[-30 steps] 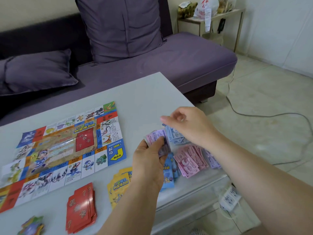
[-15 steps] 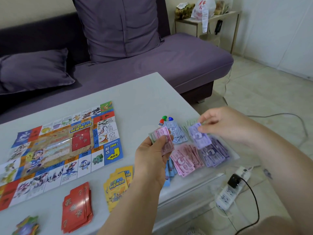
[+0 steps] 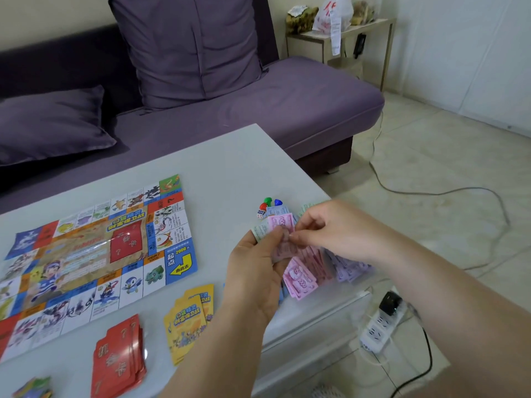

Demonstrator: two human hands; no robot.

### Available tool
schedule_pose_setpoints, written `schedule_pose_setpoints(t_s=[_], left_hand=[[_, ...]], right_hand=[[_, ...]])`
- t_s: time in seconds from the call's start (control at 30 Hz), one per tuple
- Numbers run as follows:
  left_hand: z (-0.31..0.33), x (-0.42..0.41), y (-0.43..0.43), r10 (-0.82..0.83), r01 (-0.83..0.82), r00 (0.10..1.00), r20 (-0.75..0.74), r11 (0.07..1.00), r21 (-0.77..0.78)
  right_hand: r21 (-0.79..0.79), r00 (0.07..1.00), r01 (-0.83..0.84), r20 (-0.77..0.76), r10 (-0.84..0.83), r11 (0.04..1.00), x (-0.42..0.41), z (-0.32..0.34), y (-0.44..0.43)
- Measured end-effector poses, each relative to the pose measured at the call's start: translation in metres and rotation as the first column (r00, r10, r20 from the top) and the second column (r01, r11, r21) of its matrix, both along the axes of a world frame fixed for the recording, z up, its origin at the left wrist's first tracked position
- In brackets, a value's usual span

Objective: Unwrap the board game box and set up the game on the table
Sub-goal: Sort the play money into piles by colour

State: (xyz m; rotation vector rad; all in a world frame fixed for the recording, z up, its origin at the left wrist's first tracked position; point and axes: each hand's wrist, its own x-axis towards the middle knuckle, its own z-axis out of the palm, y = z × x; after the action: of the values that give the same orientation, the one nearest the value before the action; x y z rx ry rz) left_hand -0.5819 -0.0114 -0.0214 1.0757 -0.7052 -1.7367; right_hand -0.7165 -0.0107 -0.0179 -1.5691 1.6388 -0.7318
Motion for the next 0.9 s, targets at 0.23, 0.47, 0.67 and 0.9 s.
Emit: schedule_pose_setpoints(t_s=[0.23, 0.47, 0.67, 0.9], left_hand=[[-0.003, 0.026, -0.009, 0.115, -0.115, 0.993, 0.022, 0.993, -0.017], [-0.004, 0.022, -0.004, 0.088, -0.088, 0.996, 0.033, 0.996, 0.019], [-0.002, 0.014, -0.001, 0.028, -0.03, 0.999, 0.042, 0.999, 0.038], [-0.002, 0.019, -0.012, 0.067, -0.067, 0.994, 0.088, 0.998, 0.004]], right_hand=[[0.073, 0.999, 0.037, 0.002, -0.038, 0.997, -0.005, 0.007, -0.001], [-0.016, 0.992, 0.072, -0.102, -0.073, 0.997, 0.005, 0.007, 0.004], [-0.013, 1.0, -0.003, 0.022, 0.003, 1.0, 0.018, 0.003, -0.001], [-0.113, 0.962, 0.268, -0.018, -0.272, 0.957, -0.018, 0.0, -0.012]])
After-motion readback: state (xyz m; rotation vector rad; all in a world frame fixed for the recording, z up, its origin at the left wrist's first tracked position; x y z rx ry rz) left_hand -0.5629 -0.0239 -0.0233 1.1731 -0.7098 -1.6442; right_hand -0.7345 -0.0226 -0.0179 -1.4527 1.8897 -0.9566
